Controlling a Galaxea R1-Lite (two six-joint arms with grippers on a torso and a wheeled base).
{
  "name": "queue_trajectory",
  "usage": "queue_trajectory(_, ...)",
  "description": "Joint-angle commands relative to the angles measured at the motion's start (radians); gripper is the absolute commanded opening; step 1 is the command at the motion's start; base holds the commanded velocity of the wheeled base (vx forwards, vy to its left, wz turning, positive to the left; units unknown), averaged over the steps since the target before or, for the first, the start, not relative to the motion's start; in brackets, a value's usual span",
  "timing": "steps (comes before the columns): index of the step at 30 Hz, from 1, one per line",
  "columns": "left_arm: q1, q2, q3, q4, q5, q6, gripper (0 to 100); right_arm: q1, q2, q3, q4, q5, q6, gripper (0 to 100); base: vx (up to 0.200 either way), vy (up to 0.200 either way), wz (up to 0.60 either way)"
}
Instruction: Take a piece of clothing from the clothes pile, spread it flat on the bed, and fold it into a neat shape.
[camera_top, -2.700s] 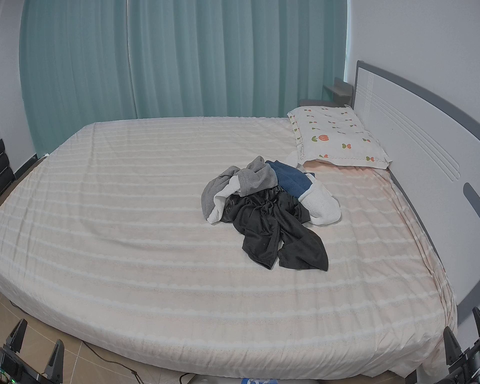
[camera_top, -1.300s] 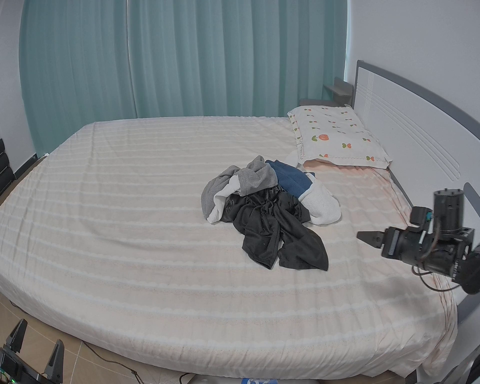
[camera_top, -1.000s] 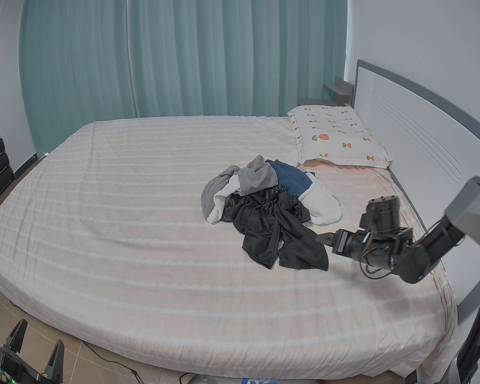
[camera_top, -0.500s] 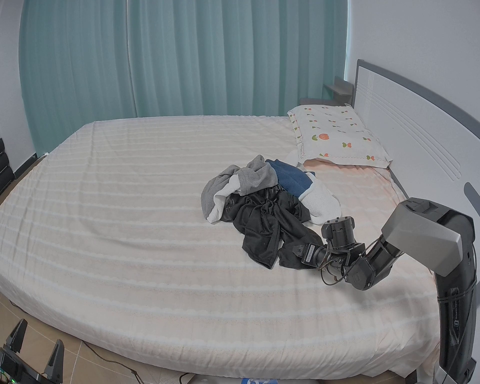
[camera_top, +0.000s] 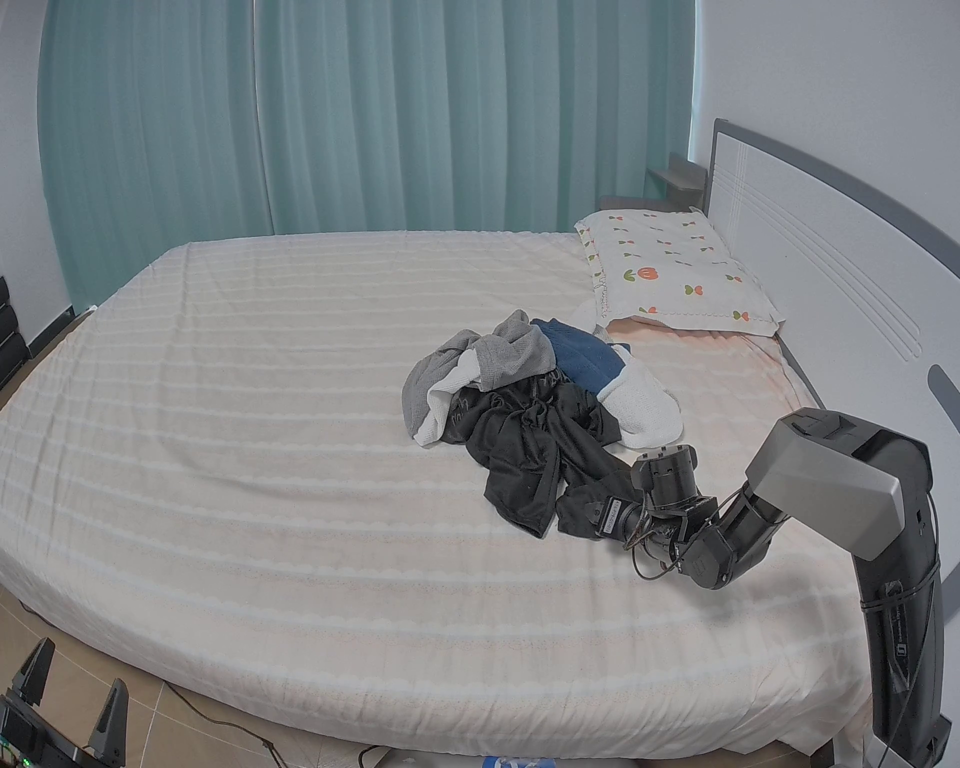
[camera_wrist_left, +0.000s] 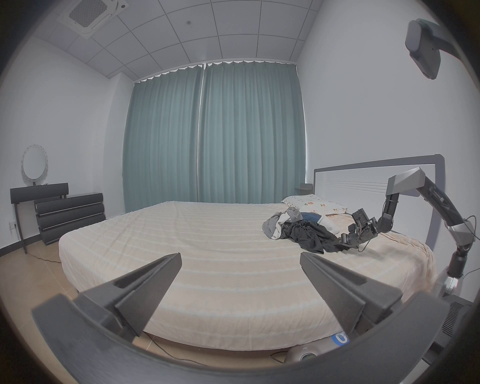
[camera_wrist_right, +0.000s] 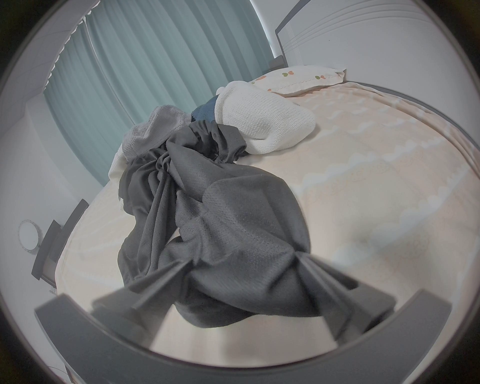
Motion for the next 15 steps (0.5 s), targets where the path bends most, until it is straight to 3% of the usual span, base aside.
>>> queue_trajectory(1,0.000,-0.018,0.018,0.000,0.000,0.000,100,0.001,-0.016,0.022,-0.066,-0.001,0.002,0,0.000,0.000,0.00)
queue_trajectory(7,0.000,-0.018,0.018,0.000,0.000,0.001,100,0.001,-0.144,0.185,-0.215,0.044,0.086,0,0.000,0.000,0.00)
queue_trajectory(15,0.000,-0.018,0.018,-0.003,-0.001,0.016,100,0.010,-0.353,0.432,-0.302,0.074,0.157,0,0.000,0.000,0.00)
